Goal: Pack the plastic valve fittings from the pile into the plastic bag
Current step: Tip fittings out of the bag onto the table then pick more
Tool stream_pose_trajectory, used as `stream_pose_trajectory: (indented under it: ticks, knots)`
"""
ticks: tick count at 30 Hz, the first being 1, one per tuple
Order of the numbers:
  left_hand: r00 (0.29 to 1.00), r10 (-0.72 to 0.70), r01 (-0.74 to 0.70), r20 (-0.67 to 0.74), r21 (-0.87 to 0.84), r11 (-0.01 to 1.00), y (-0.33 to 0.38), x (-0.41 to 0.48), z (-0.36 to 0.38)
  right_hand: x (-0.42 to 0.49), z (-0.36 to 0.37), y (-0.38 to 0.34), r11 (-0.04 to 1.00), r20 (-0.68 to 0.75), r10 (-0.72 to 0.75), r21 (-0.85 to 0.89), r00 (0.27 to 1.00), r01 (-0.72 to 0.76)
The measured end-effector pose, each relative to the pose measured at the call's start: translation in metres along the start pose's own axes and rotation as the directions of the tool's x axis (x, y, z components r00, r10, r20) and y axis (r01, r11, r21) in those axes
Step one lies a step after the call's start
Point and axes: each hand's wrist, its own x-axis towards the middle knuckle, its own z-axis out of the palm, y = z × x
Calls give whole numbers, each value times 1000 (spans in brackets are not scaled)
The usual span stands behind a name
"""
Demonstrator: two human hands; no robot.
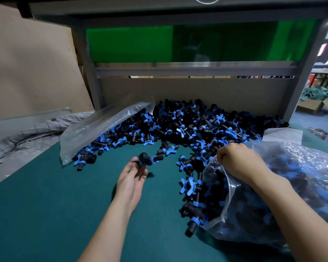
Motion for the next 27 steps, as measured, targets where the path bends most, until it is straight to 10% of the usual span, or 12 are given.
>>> stream_pose_trajectory:
  ticks: [18, 27]
  knots:
    - [993, 118, -121, 30, 160, 980, -7, -2, 4, 1, -5, -2, 997, 1, 2, 77, 1000, -2]
    - [972, 170, -218, 161, 352, 910, -7, -30, 52, -2, -24, -18, 960, -322, -28, 254, 946, 115]
